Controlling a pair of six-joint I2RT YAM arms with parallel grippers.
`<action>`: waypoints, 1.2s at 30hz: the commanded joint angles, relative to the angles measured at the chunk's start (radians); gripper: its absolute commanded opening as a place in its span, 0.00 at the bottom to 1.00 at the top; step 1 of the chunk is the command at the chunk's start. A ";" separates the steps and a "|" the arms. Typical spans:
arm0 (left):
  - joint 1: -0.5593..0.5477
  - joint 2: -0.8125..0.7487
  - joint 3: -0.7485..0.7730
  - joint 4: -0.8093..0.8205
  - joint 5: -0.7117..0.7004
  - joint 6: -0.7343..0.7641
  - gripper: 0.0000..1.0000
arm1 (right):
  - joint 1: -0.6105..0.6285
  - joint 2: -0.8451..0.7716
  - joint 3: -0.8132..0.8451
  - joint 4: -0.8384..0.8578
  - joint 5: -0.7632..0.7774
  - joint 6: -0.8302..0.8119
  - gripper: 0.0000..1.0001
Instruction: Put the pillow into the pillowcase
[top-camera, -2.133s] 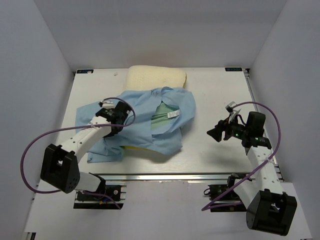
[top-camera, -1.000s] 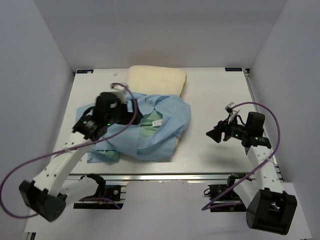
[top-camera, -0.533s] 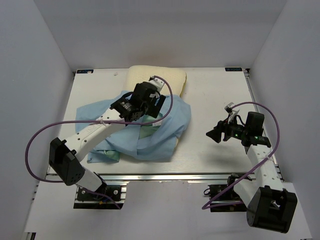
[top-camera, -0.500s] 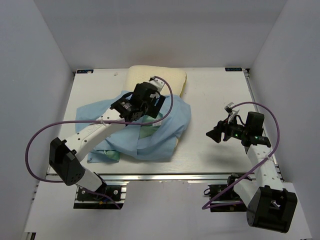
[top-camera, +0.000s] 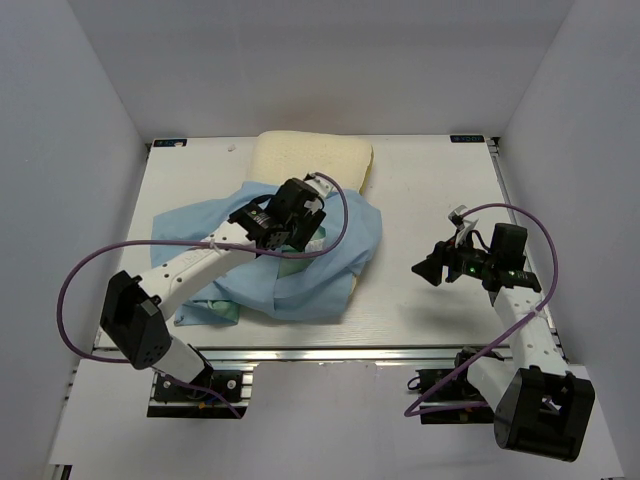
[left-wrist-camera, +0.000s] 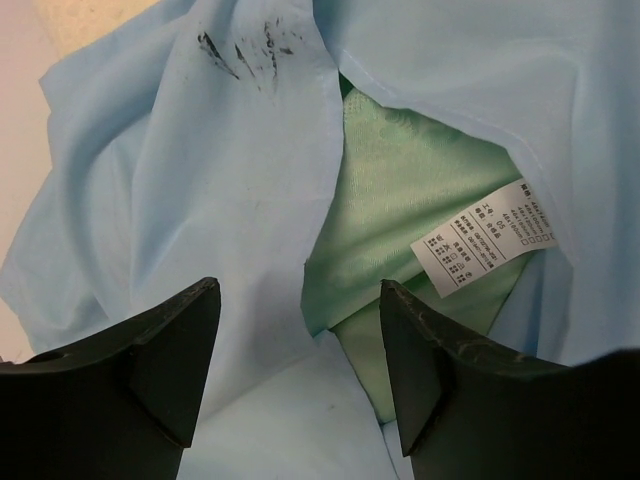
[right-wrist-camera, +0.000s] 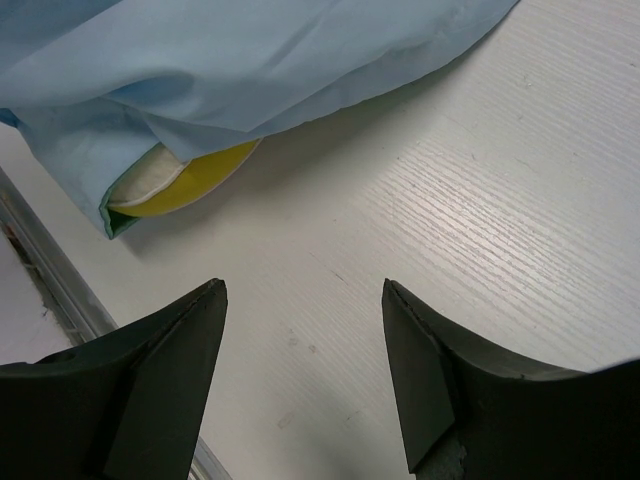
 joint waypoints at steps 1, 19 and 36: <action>-0.005 0.007 -0.012 -0.012 -0.016 0.013 0.74 | -0.006 0.002 0.045 0.009 -0.012 -0.014 0.69; -0.005 0.084 0.013 0.010 -0.221 0.000 0.17 | -0.006 -0.007 0.047 0.005 -0.016 -0.015 0.69; -0.002 -0.291 0.019 0.068 -0.281 -0.158 0.00 | 0.007 0.009 0.022 0.069 -0.001 0.012 0.69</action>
